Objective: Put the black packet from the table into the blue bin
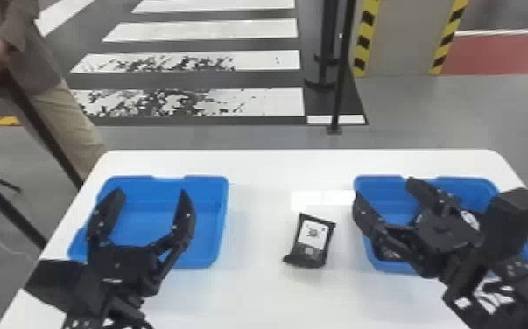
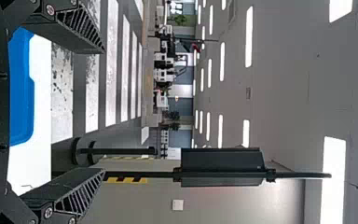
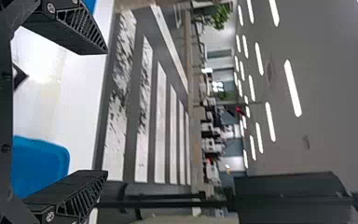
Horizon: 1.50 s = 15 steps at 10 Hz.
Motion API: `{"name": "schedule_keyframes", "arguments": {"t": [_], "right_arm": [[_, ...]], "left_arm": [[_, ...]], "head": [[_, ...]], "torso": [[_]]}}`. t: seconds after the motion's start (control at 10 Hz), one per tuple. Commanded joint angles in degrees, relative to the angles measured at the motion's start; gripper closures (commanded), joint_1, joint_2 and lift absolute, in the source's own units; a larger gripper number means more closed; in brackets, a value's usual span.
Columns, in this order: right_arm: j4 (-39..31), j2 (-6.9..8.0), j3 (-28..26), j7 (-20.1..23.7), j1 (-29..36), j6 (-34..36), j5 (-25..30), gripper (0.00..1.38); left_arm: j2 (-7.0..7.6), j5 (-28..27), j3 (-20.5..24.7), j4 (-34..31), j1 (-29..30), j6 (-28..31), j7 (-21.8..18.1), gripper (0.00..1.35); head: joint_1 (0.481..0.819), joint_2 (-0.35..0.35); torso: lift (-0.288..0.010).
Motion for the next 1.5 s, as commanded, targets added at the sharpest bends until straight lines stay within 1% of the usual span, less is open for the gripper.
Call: {"name": "schedule_keyframes", "arguments": {"t": [0.0,0.1,0.4,0.5,0.6,0.8,1.1,1.3,1.4], "right_arm": [[6.77,-0.69,3.94,4.51,-8.66,9.66,-0.11,0.1],[7.47,-1.21,7.37,4.6,-11.75,14.44,1.03,0.1],[8.03,-1.92,14.79,4.51,-20.19,30.33,2.29,0.1],[9.02,-2.36,17.08,4.51,-23.56,36.66,2.4,0.09],[11.83,-2.62,19.36,4.6,-26.94,40.04,1.83,0.09],[17.31,-2.62,22.11,4.6,-32.42,43.27,1.72,0.09],[22.94,-2.27,23.48,3.81,-38.19,46.65,2.4,0.09],[29.41,-2.18,25.76,3.9,-42.26,47.63,-0.23,0.09],[31.09,-2.09,26.45,3.9,-42.97,47.63,-0.8,0.09]], "left_arm": [[0.0,-0.11,-0.01,0.0,-0.02,0.45,-0.15,0.12],[0.0,-0.11,-0.01,0.0,-0.02,0.31,-0.15,0.12],[-0.09,-0.11,0.33,0.0,0.26,0.59,-0.15,0.12],[-0.09,-0.11,0.22,0.0,0.12,0.73,-0.15,0.13],[-0.09,-0.11,0.1,0.0,0.12,0.73,-0.15,0.13],[-0.09,0.0,-0.01,0.0,-0.02,0.87,-0.15,0.13],[-0.09,0.0,-0.13,0.0,-0.02,1.3,-0.24,0.13],[-0.09,0.0,-0.24,0.0,-0.16,1.44,-0.24,0.13],[-0.09,0.0,-0.24,0.0,-0.3,1.44,-0.24,0.13]], "head": [[0.695,0.137],[0.695,0.158],[0.695,0.239],[0.695,0.25],[0.695,0.264],[0.695,0.27],[0.695,0.248],[0.695,0.229],[0.695,0.225]], "torso": [[-0.11],[-0.11],[-0.11],[-0.11],[-0.11],[-0.11],[-0.11],[-0.11],[-0.11]]}}
